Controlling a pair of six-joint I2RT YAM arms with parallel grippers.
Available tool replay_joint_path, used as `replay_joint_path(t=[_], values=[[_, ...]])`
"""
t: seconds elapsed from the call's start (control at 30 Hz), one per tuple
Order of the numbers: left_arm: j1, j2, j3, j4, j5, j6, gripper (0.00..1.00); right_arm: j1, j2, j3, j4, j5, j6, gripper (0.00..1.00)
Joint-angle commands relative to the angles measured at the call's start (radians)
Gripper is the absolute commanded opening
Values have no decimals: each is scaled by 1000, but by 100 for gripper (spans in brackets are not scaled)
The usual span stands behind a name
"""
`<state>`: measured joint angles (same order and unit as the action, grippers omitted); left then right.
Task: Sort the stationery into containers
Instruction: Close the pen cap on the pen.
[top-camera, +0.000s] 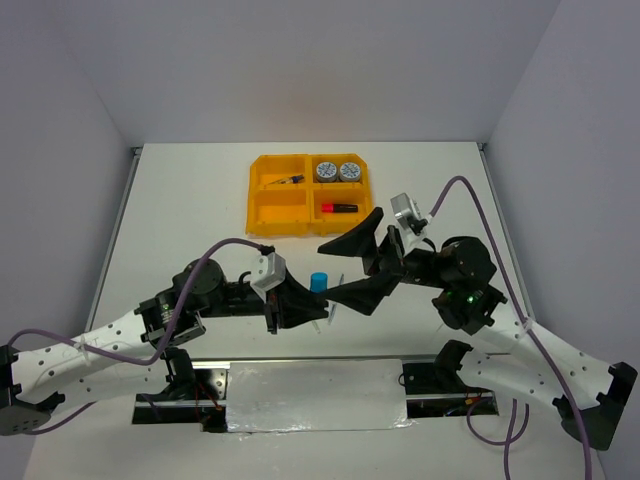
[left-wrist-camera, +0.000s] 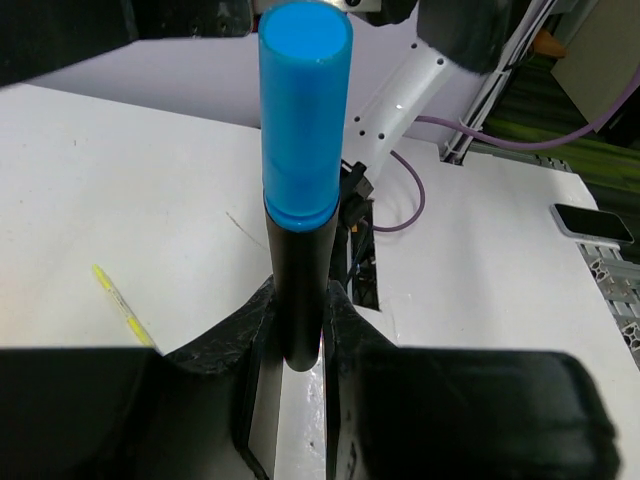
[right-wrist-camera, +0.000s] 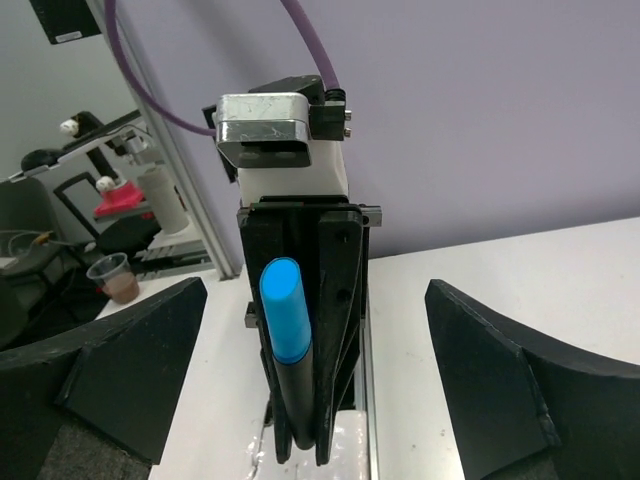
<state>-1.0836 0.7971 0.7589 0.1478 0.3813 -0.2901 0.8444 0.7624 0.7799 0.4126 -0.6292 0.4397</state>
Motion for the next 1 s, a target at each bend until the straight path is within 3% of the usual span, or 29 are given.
replay_joint_path(t=[0.0, 0.13, 0.17, 0.33, 0.43, 0.47, 0.83, 0.93, 0.97], values=[[-2, -7, 2, 52, 28, 19, 0, -1, 31, 44, 87, -33, 62, 98], [-2, 10, 14, 35, 27, 14, 0, -1, 54, 41, 109, -20, 56, 84], [-2, 13, 17, 33, 28, 12, 0, 1, 58, 38, 114, -20, 56, 76], [-2, 11, 14, 26, 15, 11, 0, -1, 66, 7, 178, -40, 70, 68], [-2, 8, 16, 24, 5, 9, 0, 1, 61, -1, 189, -58, 64, 50], [-2, 5, 19, 24, -7, 3, 0, 1, 60, -4, 192, -63, 65, 39], [-1, 31, 112, -42, -61, -24, 0, 7, 89, -125, 310, -110, 119, 37], [-1, 36, 132, -56, -67, -23, 0, 7, 83, -146, 319, -103, 116, 13], [-1, 36, 134, -59, -68, -21, 0, 7, 80, -152, 318, -96, 113, 13]])
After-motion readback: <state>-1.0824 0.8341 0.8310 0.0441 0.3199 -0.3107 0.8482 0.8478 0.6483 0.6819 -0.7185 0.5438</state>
